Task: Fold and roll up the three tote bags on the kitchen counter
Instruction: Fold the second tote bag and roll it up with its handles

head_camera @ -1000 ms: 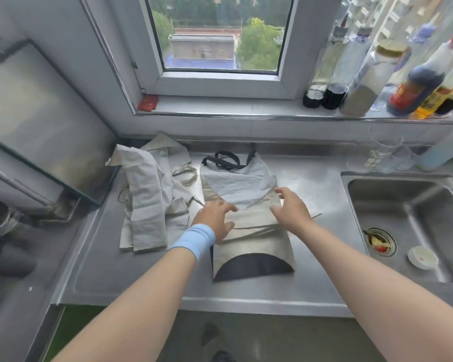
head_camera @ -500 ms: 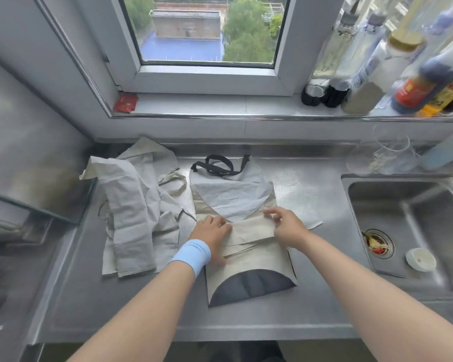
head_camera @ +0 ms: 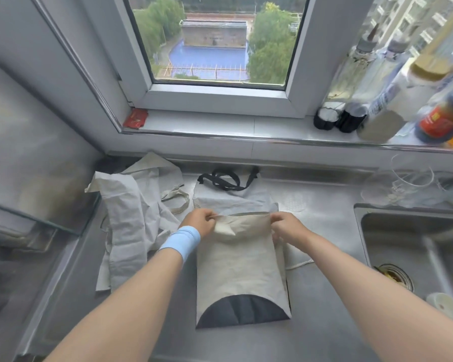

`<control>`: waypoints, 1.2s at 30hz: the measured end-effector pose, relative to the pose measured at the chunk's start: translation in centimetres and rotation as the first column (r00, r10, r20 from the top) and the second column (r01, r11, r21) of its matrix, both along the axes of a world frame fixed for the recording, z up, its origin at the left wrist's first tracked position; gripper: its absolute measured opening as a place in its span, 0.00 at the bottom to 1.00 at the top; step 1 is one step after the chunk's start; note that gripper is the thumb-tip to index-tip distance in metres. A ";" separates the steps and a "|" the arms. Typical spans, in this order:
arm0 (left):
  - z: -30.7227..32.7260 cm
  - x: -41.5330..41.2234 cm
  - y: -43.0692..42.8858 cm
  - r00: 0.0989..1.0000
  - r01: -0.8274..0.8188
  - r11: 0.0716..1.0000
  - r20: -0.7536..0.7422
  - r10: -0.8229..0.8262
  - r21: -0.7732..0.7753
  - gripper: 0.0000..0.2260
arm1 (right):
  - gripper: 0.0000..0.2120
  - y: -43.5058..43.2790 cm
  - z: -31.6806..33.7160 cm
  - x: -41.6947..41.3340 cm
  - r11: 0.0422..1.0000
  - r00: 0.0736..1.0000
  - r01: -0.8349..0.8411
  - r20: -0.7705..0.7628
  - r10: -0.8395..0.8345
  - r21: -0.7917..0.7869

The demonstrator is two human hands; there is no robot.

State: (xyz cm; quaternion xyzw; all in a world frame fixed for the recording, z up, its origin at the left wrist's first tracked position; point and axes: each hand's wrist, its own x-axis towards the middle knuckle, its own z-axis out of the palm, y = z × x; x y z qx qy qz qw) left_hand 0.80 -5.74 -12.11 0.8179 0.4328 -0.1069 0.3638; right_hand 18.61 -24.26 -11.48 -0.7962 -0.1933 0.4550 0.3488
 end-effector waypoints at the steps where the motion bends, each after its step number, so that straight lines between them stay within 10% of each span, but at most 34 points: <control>1: -0.3 0.1 0.1 0.998 0.054 0.997 -0.017 -0.053 0.062 0.16 | 0.08 0.3 -0.4 0.1 0.999 0.997 -0.013 0.072 0.015 -0.031; 6: -0.9 2.1 -0.8 0.965 0.224 0.841 0.008 -0.262 0.492 0.22 | 0.08 1.5 -1.3 0.9 0.931 0.846 -0.081 0.469 0.253 -0.355; 14: -1.9 5.8 -1.0 0.827 0.560 0.798 -0.213 -0.521 0.222 0.25 | 0.13 5.3 -2.1 4.9 0.926 0.872 0.046 0.468 0.146 -0.375; 23: -2.2 5.6 0.0 0.851 0.515 0.857 -0.127 -0.509 0.018 0.28 | 0.07 6.5 -2.7 3.9 0.907 0.642 -0.113 0.668 0.378 -0.405; 31: -2.9 4.0 3.7 0.934 0.356 0.913 -0.117 -0.338 0.198 0.27 | 0.21 9.4 -2.9 3.8 0.877 0.363 -0.247 0.799 0.478 -0.412; 36: -3.3 3.6 5.9 0.961 0.263 0.897 -0.176 -0.212 0.355 0.21 | 0.18 11.2 -4.9 3.3 0.757 0.354 -0.482 0.693 0.628 -0.440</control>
